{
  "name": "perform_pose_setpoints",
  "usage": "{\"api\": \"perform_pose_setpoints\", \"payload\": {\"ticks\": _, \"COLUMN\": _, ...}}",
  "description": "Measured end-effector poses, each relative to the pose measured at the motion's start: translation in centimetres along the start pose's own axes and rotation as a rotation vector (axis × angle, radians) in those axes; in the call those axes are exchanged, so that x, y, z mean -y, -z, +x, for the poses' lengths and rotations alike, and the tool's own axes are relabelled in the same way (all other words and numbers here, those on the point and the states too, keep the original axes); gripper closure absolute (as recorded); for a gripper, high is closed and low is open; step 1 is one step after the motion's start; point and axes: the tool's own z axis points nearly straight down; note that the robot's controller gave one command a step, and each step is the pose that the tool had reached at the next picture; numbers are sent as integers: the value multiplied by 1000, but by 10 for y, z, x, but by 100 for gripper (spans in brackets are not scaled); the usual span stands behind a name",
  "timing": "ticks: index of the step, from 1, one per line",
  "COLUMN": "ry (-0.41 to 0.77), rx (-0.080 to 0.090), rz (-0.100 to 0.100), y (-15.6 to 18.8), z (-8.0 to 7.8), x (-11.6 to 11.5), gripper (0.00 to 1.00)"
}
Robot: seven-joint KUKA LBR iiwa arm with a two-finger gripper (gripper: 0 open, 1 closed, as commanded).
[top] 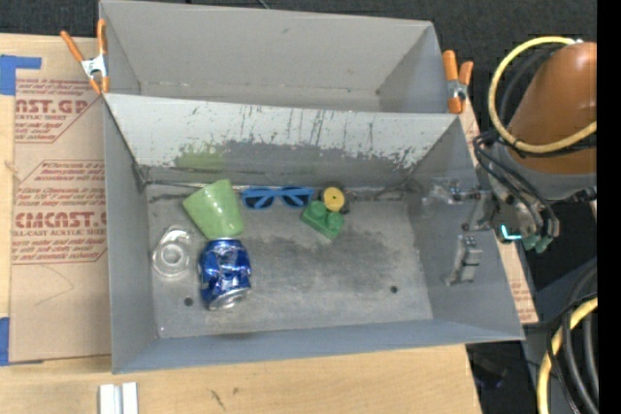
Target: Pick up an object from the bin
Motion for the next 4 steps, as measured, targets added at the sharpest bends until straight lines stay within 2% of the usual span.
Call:
{"api": "perform_pose_setpoints", "payload": {"ticks": 1, "ry": 80, "rx": 1, "rz": -3, "y": -84, "z": 8, "x": -124, "gripper": 0}}
{"api": "perform_pose_setpoints", "payload": {"ticks": 2, "ry": 108, "rx": 10, "rz": 5, "y": -103, "z": -49, "x": -47, "gripper": 0}}
{"api": "perform_pose_setpoints", "payload": {"ticks": 3, "ry": 138, "rx": 9, "rz": -2, "y": -138, "z": -92, "x": -105, "gripper": 0}}
{"api": "perform_pose_setpoints", "payload": {"ticks": 4, "ry": 196, "rx": 8, "rz": 1, "y": -149, "z": -97, "x": -104, "gripper": 0}}
